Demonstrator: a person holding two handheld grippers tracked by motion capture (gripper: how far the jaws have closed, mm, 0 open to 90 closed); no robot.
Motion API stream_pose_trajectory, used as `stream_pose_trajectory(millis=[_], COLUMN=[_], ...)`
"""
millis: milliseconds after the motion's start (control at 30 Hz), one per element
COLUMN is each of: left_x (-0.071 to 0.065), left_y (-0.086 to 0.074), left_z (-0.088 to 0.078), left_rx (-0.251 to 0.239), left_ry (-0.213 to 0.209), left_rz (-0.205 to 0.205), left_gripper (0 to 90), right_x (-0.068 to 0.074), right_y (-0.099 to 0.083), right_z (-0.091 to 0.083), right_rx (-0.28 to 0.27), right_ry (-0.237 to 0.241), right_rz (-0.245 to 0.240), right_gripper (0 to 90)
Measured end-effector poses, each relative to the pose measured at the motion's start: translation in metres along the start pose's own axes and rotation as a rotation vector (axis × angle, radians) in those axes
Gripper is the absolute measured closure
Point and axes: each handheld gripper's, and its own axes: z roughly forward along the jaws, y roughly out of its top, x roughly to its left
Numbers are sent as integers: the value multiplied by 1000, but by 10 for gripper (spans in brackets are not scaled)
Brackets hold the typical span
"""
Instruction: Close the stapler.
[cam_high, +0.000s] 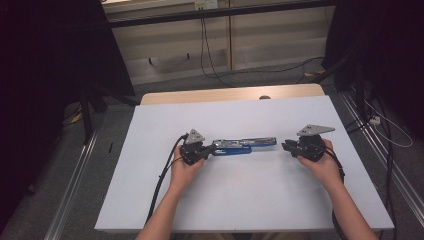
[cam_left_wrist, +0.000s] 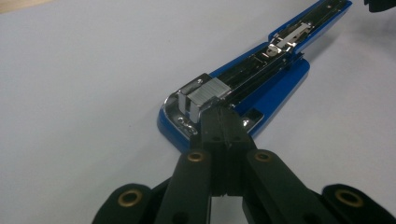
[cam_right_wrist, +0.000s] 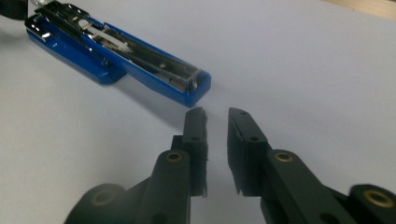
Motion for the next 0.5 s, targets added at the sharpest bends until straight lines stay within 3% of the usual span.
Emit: stream_pose_trajectory(millis=[267, 367, 433, 500], left_x=[0, 0, -1, 0], left_y=[-1, -1, -1, -1], left_z=[1, 1, 2, 2], left_rx=[0, 0, -8, -8], left_ry=[3, 12, 1, 0], left_rz=[-8, 15, -14, -9], left_gripper=[900, 900, 900, 900], right_x=[2, 4, 6, 9], right_y=[-2, -2, -1, -1], right_z=[6, 11, 14, 17], right_rx=[10, 22, 36, 42], right_ry=[19, 21, 24, 29], right_rz=[-12, -7, -23, -29], right_gripper=[900, 900, 900, 900])
